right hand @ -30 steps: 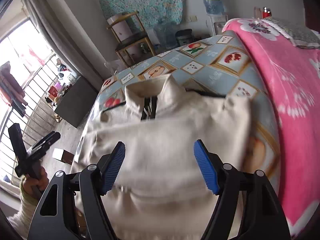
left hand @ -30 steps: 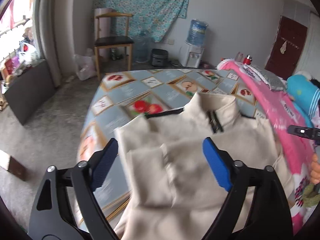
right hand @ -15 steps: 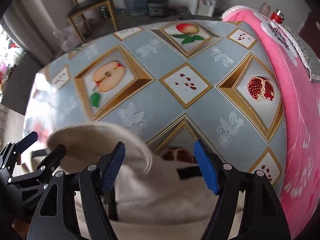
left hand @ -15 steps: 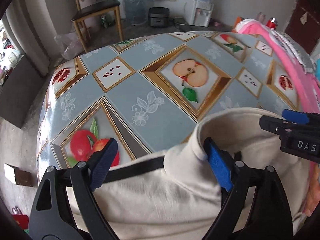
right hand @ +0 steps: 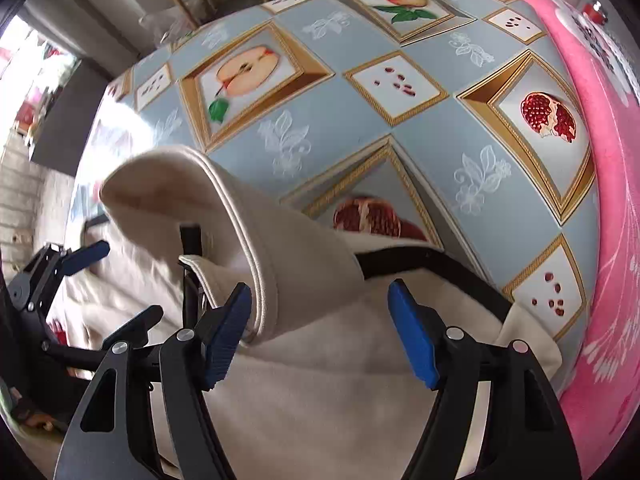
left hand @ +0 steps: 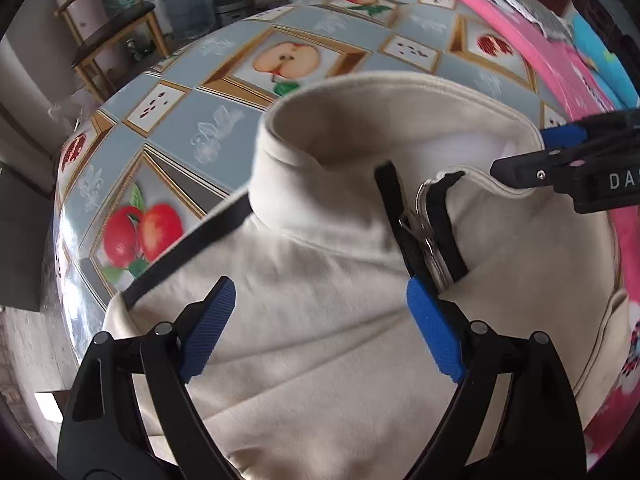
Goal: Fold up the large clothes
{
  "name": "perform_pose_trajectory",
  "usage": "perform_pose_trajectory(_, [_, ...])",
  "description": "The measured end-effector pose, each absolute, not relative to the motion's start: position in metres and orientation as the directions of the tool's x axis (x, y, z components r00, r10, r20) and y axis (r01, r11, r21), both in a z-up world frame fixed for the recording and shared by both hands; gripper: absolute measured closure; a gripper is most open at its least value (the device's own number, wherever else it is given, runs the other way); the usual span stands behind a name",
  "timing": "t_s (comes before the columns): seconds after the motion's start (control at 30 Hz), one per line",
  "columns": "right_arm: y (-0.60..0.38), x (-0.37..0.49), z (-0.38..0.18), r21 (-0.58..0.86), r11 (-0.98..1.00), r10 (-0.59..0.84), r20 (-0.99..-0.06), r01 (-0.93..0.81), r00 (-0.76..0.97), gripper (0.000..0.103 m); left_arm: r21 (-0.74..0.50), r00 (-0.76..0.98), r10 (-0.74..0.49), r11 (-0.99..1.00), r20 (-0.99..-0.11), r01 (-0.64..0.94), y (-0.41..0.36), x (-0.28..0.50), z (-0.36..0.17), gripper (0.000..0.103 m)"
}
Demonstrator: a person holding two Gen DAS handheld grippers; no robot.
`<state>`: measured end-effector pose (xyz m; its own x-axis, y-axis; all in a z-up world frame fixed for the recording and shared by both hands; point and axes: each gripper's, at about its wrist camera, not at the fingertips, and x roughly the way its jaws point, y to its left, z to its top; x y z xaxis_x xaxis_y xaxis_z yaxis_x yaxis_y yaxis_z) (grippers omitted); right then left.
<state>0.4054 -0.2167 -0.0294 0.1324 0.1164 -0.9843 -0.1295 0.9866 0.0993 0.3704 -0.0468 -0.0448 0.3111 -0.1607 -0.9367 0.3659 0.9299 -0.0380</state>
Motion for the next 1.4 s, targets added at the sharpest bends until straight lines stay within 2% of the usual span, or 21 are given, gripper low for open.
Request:
perform_pose_trajectory(0.07, [-0.215, 0.397, -0.032, 0.082, 0.985, 0.102, -0.985, -0.149, 0.137, 0.033, -0.051, 0.343, -0.183, 0.931, -0.921, 0.361, -0.044, 0.368, -0.040, 0.019])
perform_pose_trajectory(0.23, [-0.210, 0.386, -0.039, 0.049, 0.985, 0.075, -0.985, -0.168, 0.152, 0.035, -0.173, 0.456, -0.266, 0.956, -0.849, 0.236, -0.022, 0.386, -0.016, 0.019])
perform_pose_trajectory(0.43, [-0.212, 0.387, -0.043, 0.052, 0.988, 0.076, -0.984, -0.146, 0.163, 0.036, -0.059, 0.494, -0.068, 0.998, -0.867, 0.035, -0.018, 0.425, -0.023, 0.019])
perform_pose_trajectory(0.63, [-0.212, 0.384, -0.041, 0.056, 0.988, 0.081, -0.980, -0.141, 0.182, 0.036, 0.025, 0.478, 0.016, 1.000, -0.878, 0.013, -0.023, 0.424, -0.028, 0.019])
perform_pose_trajectory(0.77, [-0.214, 0.380, -0.035, 0.064, 0.987, 0.092, -0.976, -0.144, 0.196, 0.037, -0.017, 0.398, -0.037, 0.998, -0.917, 0.053, -0.018, 0.412, -0.031, 0.019])
perform_pose_trajectory(0.93, [-0.220, 0.369, -0.028, 0.073, 0.987, 0.102, -0.972, -0.144, 0.209, 0.037, -0.165, 0.313, -0.217, 0.969, -0.925, 0.186, -0.019, 0.384, -0.035, 0.019])
perform_pose_trajectory(1.0, [-0.221, 0.367, -0.028, 0.075, 0.987, 0.104, -0.973, -0.139, 0.208, 0.037, -0.152, 0.287, -0.217, 0.961, -0.933, 0.232, -0.025, 0.374, -0.040, 0.019])
perform_pose_trajectory(1.1, [-0.223, 0.364, -0.022, 0.066, 0.990, 0.094, -0.968, -0.126, 0.234, 0.037, -0.110, 0.317, -0.186, 0.964, -0.930, 0.242, -0.027, 0.366, -0.040, 0.019])
perform_pose_trajectory(1.23, [-0.211, 0.361, 0.006, 0.009, 0.989, 0.064, -0.924, -0.145, 0.377, 0.037, -0.238, 0.396, -0.295, 0.953, -0.870, 0.187, -0.002, 0.368, -0.019, 0.019])
perform_pose_trajectory(1.3, [-0.206, 0.357, 0.026, 0.021, 0.985, 0.101, -0.875, -0.172, 0.473, 0.037, -0.260, 0.433, -0.304, 0.952, -0.849, 0.159, 0.008, 0.372, -0.012, 0.019])
perform_pose_trajectory(1.4, [-0.194, 0.355, 0.049, 0.162, 0.949, 0.287, -0.805, -0.271, 0.520, 0.037, -0.270, 0.456, -0.288, 0.957, -0.842, 0.106, 0.022, 0.384, -0.010, 0.019])
